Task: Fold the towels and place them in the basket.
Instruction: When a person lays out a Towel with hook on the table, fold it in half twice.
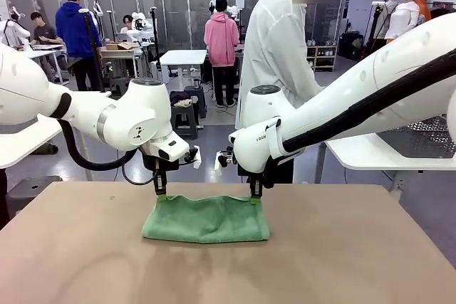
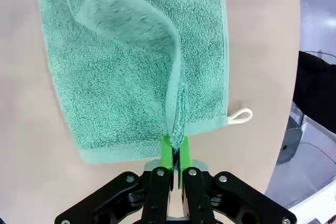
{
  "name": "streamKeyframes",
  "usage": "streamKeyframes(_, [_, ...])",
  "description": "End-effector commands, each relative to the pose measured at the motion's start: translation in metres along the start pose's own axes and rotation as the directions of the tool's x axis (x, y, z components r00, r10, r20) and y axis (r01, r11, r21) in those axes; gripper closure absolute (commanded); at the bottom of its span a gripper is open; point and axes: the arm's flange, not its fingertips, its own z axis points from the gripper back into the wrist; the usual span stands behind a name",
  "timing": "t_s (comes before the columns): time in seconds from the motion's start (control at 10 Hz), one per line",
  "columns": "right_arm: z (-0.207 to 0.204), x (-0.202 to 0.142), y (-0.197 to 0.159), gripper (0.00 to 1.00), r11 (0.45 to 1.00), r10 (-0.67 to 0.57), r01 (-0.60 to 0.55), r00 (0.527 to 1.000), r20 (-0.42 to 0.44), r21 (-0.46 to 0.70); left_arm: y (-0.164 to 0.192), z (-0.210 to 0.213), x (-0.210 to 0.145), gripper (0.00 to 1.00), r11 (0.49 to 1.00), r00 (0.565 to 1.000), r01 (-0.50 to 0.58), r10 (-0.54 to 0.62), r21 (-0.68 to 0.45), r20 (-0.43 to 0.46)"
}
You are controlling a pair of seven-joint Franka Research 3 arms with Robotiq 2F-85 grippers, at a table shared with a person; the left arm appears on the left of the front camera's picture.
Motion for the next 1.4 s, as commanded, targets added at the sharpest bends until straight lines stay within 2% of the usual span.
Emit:
streamKeyframes(0.0, [-0.004, -0.004, -0.011, 0.94, 1.0, 0.014, -0.014, 1.0, -0.007, 0.002, 0.012, -0.005, 0.003, 0.93, 0.999, 0.998, -0.044, 0.043, -0.004, -0.055])
streamKeyframes(0.3, [-0.013, -0.011, -0.015, 0.94, 1.0, 0.004, -0.004, 1.0, -0.009, -0.004, 0.017, -0.017, -0.004, 0.93, 0.997, 0.994, -0.072, 0.07, -0.021, -0.08])
streamKeyframes(0.5, [-0.016, -0.012, -0.018, 0.94, 1.0, 0.019, -0.019, 1.0, 0.017, -0.023, 0.02, -0.022, -0.002, 0.93, 0.998, 0.996, -0.063, 0.061, -0.026, -0.06])
streamKeyframes(0.6, [-0.016, -0.011, -0.017, 0.74, 0.999, 0.021, -0.02, 0.999, 0.029, -0.033, 0.019, -0.022, -0.002, 0.74, 0.997, 0.996, -0.068, 0.067, -0.02, -0.054])
streamKeyframes(0.7, [-0.015, -0.011, -0.015, 0.74, 0.999, 0.023, -0.021, 0.999, 0.037, -0.046, 0.019, -0.021, -0.005, 0.74, 0.997, 0.995, -0.082, 0.081, -0.011, -0.052])
streamKeyframes(0.8, [-0.012, -0.012, -0.016, 0.54, 0.997, 0.024, -0.021, 0.999, 0.042, -0.071, 0.02, -0.02, -0.007, 0.55, 0.995, 0.994, -0.097, 0.098, 0.026, -0.051])
streamKeyframes(0.9, [-0.008, -0.013, -0.017, 0.71, 0.995, 0.028, -0.023, 0.998, 0.052, -0.095, 0.019, -0.017, -0.011, 0.7, 0.991, 0.992, -0.113, 0.116, 0.069, -0.048])
streamKeyframes(1.0, [-0.002, -0.015, -0.017, 0.34, 0.995, 0.026, -0.02, 0.998, 0.056, -0.096, 0.018, -0.011, -0.016, 0.36, 0.986, 0.993, -0.1, 0.108, 0.132, -0.054])
streamKeyframes(1.1, [0.01, -0.019, -0.013, 0.51, 0.996, 0.015, -0.01, 0.998, 0.06, -0.091, 0.014, 0.001, -0.023, 0.51, 0.981, 0.995, -0.053, 0.067, 0.187, -0.07])
streamKeyframes(1.2, [0.031, -0.028, 0.0, 0.14, 0.999, -0.01, 0.014, 0.997, 0.076, -0.052, 0.005, 0.022, -0.037, 0.18, 0.987, 0.998, 0.009, 0.0, 0.158, -0.06])
streamKeyframes(1.3, [0.056, -0.037, 0.019, 0.32, 0.999, -0.034, 0.036, 0.996, 0.078, -0.017, -0.012, 0.046, -0.054, 0.33, 0.995, 0.998, 0.064, -0.063, 0.071, -0.018])
